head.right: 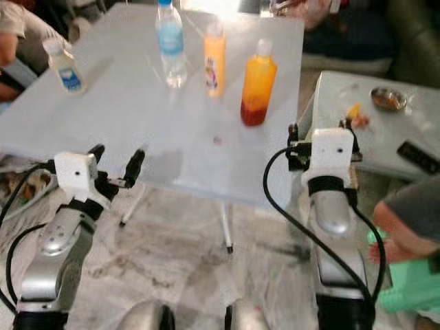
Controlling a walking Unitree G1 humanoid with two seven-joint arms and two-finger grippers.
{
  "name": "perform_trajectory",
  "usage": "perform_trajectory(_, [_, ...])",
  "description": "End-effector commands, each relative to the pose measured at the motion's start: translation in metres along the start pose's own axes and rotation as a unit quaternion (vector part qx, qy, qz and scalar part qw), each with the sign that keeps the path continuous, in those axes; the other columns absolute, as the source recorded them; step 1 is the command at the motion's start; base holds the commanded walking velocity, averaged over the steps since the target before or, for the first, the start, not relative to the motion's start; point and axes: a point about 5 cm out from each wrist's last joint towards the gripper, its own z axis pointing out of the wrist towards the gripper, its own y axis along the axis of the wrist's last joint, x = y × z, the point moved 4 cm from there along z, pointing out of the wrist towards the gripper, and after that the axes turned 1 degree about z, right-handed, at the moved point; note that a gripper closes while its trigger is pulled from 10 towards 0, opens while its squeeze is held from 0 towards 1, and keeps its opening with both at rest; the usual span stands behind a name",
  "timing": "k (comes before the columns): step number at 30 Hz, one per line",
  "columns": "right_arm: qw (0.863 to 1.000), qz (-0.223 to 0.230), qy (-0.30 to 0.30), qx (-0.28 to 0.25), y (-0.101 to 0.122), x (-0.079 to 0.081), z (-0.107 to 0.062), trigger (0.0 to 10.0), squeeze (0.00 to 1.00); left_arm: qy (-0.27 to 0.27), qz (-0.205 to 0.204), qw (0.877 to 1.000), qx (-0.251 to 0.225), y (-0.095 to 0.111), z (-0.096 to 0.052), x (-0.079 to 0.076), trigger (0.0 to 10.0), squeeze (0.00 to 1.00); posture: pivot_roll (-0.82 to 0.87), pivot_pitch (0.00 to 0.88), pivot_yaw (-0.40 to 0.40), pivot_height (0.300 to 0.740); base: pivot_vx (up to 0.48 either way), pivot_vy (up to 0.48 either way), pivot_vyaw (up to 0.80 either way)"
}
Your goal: Restocking fridge
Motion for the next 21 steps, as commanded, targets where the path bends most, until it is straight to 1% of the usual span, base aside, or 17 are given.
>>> perform_trajectory(1, [1.0,0.018,0.014,0.013,-0.006,0.007,0.001,10.0,0.0,0.007,0.003,1.0,0.009,-0.004,-0.003,0.006,10.0,0.0,0.01,0.134,-0.004,0.74,0.461,0.0,0.0])
perform_trajectory(4, [1.0,0.013,0.028,0.008,-0.004,0.012,0.004,10.0,0.0,0.007,-0.001,1.0,0.01,-0.005,-0.003,0.005,10.0,0.0,0.02,0.136,-0.004,0.74,0.445,0.0,0.0])
perform_trajectory(5, [0.999,0.014,0.047,-0.001,0.0,0.018,0.007,10.0,0.0,0.007,0.001,1.0,0.011,-0.006,-0.004,0.004,10.0,0.0,0.02,0.136,-0.004,0.74,0.431,0.0,0.0])
perform_trajectory(8, [0.998,0.016,0.056,-0.006,0.003,0.02,0.008,10.0,0.0,0.007,0.0,1.0,0.011,-0.006,-0.004,0.004,10.0,0.0,0.02,0.136,-0.006,0.74,0.431,0.0,0.0])
perform_trajectory(10, [0.997,0.01,0.072,-0.023,0.01,0.024,0.011,10.0,0.0,0.006,0.0,1.0,0.011,-0.006,-0.004,0.003,10.0,0.0,0.02,0.138,-0.011,0.74,0.431,0.0,0.0])
perform_trajectory(15, [0.996,0.018,0.084,-0.035,0.014,0.027,0.015,10.0,0.0,0.008,0.0,1.0,0.009,-0.006,-0.003,0.003,10.0,0.0,0.02,0.141,-0.013,0.74,0.44,0.0,0.0])
perform_trajectory(18, [0.993,0.028,0.11,-0.044,0.019,0.034,0.017,10.0,0.0,0.013,-0.004,1.0,0.012,-0.006,-0.003,0.005,10.0,0.0,0.02,0.141,-0.012,0.74,0.44,0.0,0.0])
perform_trajectory(19, [0.991,0.032,0.117,-0.047,0.02,0.036,0.018,10.0,0.0,0.014,-0.004,1.0,0.013,-0.006,-0.003,0.005,10.0,0.0,0.02,0.144,-0.012,0.74,0.315,0.247,0.0])
perform_trajectory(21, [0.989,0.039,0.132,-0.051,0.023,0.041,0.017,10.0,0.0,0.017,-0.003,1.0,0.014,-0.006,-0.004,0.006,10.0,0.0,0.02,0.144,-0.013,0.74,0.0,0.0,0.0])
